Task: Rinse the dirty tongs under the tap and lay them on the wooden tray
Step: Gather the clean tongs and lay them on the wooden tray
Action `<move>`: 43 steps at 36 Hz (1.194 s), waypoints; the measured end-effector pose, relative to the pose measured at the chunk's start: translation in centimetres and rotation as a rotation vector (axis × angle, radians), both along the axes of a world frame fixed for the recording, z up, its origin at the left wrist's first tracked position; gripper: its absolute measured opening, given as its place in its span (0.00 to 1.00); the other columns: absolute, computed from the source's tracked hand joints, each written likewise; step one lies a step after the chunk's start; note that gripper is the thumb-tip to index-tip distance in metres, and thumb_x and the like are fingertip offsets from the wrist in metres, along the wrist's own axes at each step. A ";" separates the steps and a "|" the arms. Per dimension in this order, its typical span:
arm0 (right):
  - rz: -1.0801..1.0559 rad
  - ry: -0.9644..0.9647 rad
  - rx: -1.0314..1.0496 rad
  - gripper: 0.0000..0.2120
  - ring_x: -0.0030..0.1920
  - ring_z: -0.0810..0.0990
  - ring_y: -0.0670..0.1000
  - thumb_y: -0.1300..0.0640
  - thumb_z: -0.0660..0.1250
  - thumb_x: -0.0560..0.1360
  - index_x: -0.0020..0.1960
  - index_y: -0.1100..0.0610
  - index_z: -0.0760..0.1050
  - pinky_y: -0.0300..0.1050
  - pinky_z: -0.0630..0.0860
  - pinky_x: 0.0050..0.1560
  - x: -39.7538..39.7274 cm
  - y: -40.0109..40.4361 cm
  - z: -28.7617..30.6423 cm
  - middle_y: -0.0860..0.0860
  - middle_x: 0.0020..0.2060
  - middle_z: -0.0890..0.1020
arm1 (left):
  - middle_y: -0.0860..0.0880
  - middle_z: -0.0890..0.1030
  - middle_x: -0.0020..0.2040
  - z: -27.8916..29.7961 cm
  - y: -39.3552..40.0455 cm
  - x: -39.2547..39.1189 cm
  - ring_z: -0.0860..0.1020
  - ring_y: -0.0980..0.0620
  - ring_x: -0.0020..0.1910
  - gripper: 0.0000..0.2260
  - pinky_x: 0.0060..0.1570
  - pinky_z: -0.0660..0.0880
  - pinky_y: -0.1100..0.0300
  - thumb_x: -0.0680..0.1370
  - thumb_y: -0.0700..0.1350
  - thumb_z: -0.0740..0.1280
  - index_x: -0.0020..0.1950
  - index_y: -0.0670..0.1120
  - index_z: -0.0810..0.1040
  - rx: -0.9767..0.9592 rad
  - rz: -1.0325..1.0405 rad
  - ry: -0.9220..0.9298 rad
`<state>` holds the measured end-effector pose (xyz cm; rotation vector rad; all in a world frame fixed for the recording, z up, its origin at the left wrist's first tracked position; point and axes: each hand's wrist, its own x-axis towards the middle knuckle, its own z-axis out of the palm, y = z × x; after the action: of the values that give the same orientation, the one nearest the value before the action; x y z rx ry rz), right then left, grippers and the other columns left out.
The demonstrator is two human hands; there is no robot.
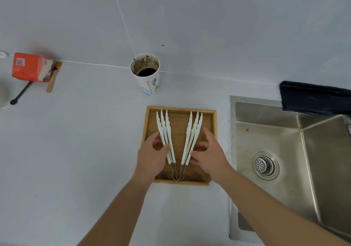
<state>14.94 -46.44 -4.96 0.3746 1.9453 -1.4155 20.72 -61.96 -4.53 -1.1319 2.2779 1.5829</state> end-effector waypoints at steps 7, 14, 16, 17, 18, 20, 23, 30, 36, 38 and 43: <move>-0.040 0.038 0.008 0.40 0.52 0.85 0.51 0.69 0.71 0.75 0.79 0.45 0.60 0.52 0.85 0.48 0.3 -0.2 -0.6 0.49 0.53 0.82 | 0.55 0.79 0.65 -0.8 -0.2 0.5 0.79 0.61 0.51 0.26 0.54 0.80 0.59 0.80 0.44 0.68 0.77 0.57 0.66 0.041 -0.024 0.013; -0.008 0.033 0.026 0.32 0.51 0.84 0.49 0.65 0.71 0.77 0.75 0.45 0.66 0.46 0.85 0.47 0.9 0.3 -0.5 0.49 0.53 0.81 | 0.53 0.81 0.61 -0.9 -0.6 0.9 0.81 0.59 0.49 0.24 0.41 0.76 0.72 0.79 0.44 0.70 0.74 0.53 0.70 -0.012 0.003 0.015; -0.005 0.016 0.017 0.30 0.51 0.84 0.49 0.64 0.71 0.77 0.74 0.45 0.67 0.45 0.85 0.47 1.1 0.5 -0.5 0.49 0.53 0.82 | 0.53 0.81 0.59 -0.9 -0.6 0.9 0.80 0.62 0.45 0.24 0.39 0.75 0.73 0.78 0.45 0.71 0.73 0.53 0.70 -0.010 0.012 0.009; -0.007 0.007 0.007 0.30 0.51 0.85 0.49 0.63 0.71 0.77 0.74 0.46 0.68 0.46 0.85 0.47 1.2 0.5 -0.6 0.49 0.53 0.82 | 0.53 0.82 0.59 -0.9 -0.6 0.8 0.80 0.62 0.45 0.24 0.38 0.75 0.73 0.78 0.45 0.72 0.73 0.54 0.70 -0.005 0.013 0.005; -0.013 0.000 -0.006 0.29 0.51 0.85 0.49 0.63 0.71 0.77 0.74 0.46 0.68 0.46 0.85 0.48 1.3 0.4 -0.6 0.50 0.53 0.83 | 0.53 0.82 0.58 -0.9 -0.5 0.8 0.81 0.62 0.45 0.25 0.39 0.76 0.72 0.78 0.44 0.72 0.73 0.54 0.70 -0.003 0.015 0.000; -0.023 -0.009 -0.023 0.30 0.51 0.86 0.49 0.62 0.70 0.77 0.75 0.46 0.67 0.47 0.85 0.48 1.5 0.3 -0.8 0.50 0.53 0.83 | 0.54 0.81 0.57 -0.9 -0.4 0.6 0.81 0.61 0.45 0.26 0.42 0.78 0.69 0.77 0.44 0.73 0.73 0.54 0.70 -0.004 0.023 -0.005; -0.008 -0.006 -0.009 0.31 0.51 0.85 0.49 0.61 0.71 0.77 0.76 0.45 0.66 0.43 0.85 0.46 1.7 0.0 -0.8 0.49 0.52 0.83 | 0.55 0.80 0.56 -0.9 -0.3 0.4 0.81 0.59 0.46 0.27 0.49 0.81 0.61 0.77 0.44 0.73 0.73 0.53 0.70 -0.009 0.026 -0.005; 0.039 0.025 0.025 0.29 0.46 0.84 0.45 0.61 0.70 0.78 0.75 0.45 0.67 0.34 0.81 0.37 1.2 -0.2 -0.2 0.45 0.49 0.82 | 0.52 0.80 0.63 -0.8 -0.4 0.1 0.80 0.54 0.56 0.24 0.56 0.79 0.57 0.78 0.45 0.72 0.73 0.51 0.73 -0.081 0.020 0.004; 0.117 0.040 0.039 0.26 0.47 0.84 0.44 0.59 0.69 0.79 0.74 0.45 0.70 0.33 0.80 0.39 0.8 -0.7 0.2 0.42 0.48 0.82 | 0.52 0.80 0.64 -0.5 -0.5 0.0 0.77 0.58 0.54 0.19 0.55 0.77 0.60 0.80 0.44 0.68 0.72 0.51 0.74 -0.158 0.044 0.015; 0.145 0.050 0.053 0.26 0.47 0.84 0.44 0.59 0.69 0.79 0.74 0.45 0.70 0.33 0.80 0.39 0.8 -0.8 0.2 0.41 0.48 0.82 | 0.52 0.81 0.63 -0.5 -0.6 0.1 0.78 0.58 0.53 0.19 0.53 0.77 0.61 0.81 0.43 0.67 0.73 0.50 0.74 -0.159 0.052 0.016; 0.151 0.062 0.062 0.26 0.45 0.83 0.42 0.59 0.68 0.80 0.75 0.46 0.69 0.33 0.81 0.41 0.7 -0.5 0.6 0.39 0.46 0.80 | 0.52 0.83 0.60 -0.3 -0.7 -0.1 0.81 0.56 0.52 0.18 0.57 0.80 0.57 0.82 0.43 0.65 0.72 0.50 0.75 -0.139 0.043 0.015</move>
<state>15.68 -46.92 -4.39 0.2093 2.0258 -1.2854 20.60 -62.64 -4.84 -1.2132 2.4217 1.4725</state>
